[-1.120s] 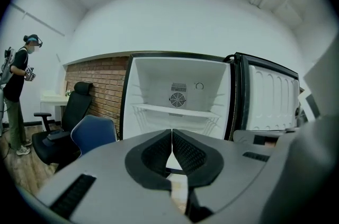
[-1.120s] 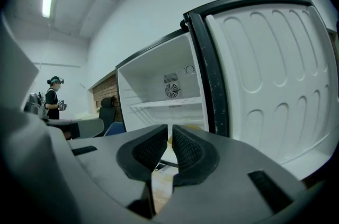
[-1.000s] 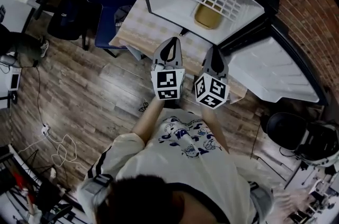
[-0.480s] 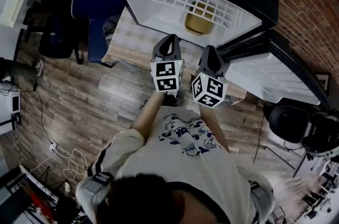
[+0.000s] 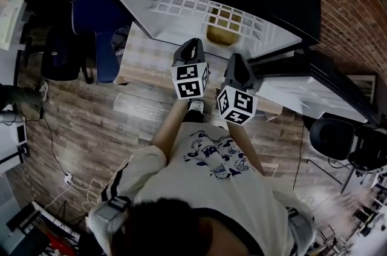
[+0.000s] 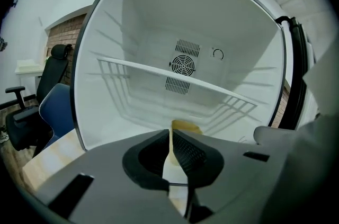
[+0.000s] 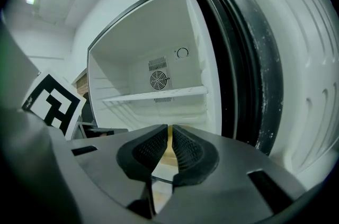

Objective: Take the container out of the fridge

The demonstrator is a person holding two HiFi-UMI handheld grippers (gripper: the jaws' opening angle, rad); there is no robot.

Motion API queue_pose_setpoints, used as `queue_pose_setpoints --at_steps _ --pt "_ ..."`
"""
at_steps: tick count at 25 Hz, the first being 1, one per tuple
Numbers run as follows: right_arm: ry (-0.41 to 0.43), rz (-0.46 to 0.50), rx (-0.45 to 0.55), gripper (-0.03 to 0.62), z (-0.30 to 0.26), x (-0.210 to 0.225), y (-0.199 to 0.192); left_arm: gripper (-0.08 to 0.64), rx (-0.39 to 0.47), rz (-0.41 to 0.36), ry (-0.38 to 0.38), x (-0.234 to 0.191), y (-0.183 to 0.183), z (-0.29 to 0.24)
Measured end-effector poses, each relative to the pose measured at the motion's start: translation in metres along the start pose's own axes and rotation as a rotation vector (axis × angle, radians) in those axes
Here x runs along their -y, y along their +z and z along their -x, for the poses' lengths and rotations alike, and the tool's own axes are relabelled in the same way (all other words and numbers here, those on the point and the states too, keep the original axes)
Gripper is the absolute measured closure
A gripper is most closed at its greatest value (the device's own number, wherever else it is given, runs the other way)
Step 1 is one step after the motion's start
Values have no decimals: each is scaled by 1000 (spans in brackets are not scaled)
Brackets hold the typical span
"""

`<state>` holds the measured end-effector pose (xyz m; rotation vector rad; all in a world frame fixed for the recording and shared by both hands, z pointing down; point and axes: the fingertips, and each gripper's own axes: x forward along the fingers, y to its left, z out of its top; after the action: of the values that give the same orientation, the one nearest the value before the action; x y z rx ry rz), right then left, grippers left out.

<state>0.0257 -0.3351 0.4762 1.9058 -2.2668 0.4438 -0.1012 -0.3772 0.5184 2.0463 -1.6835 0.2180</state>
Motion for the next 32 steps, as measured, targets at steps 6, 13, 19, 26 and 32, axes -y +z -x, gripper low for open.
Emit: queue_pose_setpoints --at_steps 6,13,19,26,32 --pt "-17 -8 -16 543 -8 4 -3 538 -48 13 -39 6 -7 -23" --pt "-22 -4 -28 543 -13 4 -6 538 -98 48 -68 8 -19 -46" --pt "-35 -4 -36 543 -17 10 -8 476 -149 78 -74 7 -33 -63" --pt "-39 -5 -45 543 -20 13 -10 451 -197 81 -82 9 -43 -79" --pt "-36 -3 -53 543 -22 13 -11 449 -218 96 -78 9 -48 -91"
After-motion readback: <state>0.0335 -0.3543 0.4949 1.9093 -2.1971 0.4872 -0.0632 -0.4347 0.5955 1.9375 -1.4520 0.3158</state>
